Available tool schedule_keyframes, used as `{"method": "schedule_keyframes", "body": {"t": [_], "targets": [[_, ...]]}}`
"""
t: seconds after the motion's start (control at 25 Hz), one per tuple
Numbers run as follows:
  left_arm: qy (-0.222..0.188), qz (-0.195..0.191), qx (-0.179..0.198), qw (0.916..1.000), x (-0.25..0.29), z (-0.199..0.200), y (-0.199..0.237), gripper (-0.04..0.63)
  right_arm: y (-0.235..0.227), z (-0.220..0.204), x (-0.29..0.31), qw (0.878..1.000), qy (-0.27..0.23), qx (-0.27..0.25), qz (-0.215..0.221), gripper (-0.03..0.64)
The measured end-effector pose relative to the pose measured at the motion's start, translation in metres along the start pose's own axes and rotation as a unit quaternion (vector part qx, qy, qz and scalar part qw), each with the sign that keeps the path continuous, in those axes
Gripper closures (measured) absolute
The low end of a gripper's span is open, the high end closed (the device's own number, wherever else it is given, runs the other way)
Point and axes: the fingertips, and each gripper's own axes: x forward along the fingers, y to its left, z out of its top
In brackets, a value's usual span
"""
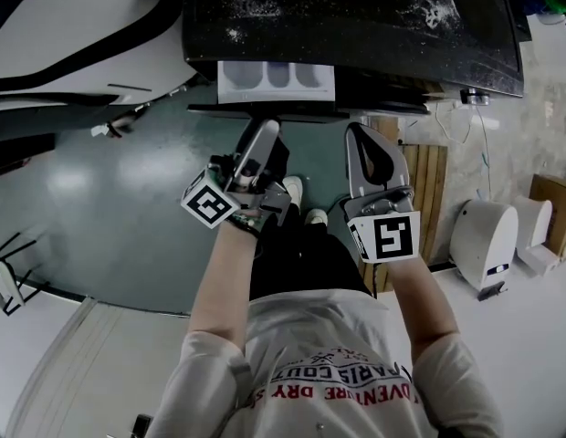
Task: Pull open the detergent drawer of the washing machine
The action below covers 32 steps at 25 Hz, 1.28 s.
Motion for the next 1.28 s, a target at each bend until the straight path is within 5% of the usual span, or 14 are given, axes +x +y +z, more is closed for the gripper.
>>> {"method": "schedule_keyframes", "body": {"t": [1.04,1.28], "targets": [[-0.012,-0.001,-0.005,0.9999,-0.067,-0.040,-0.035,0.331,0.049,-0.006,-0.075,0.999,-0.013,-0.012,0.035,0.615],[-0.030,0.052,0.002,0.9982,-0.074,-0.041,-0.027,0.308,0.053,-0.008,-0.082,0.999,-0.015,-0.012,0.034,0.615]]}}
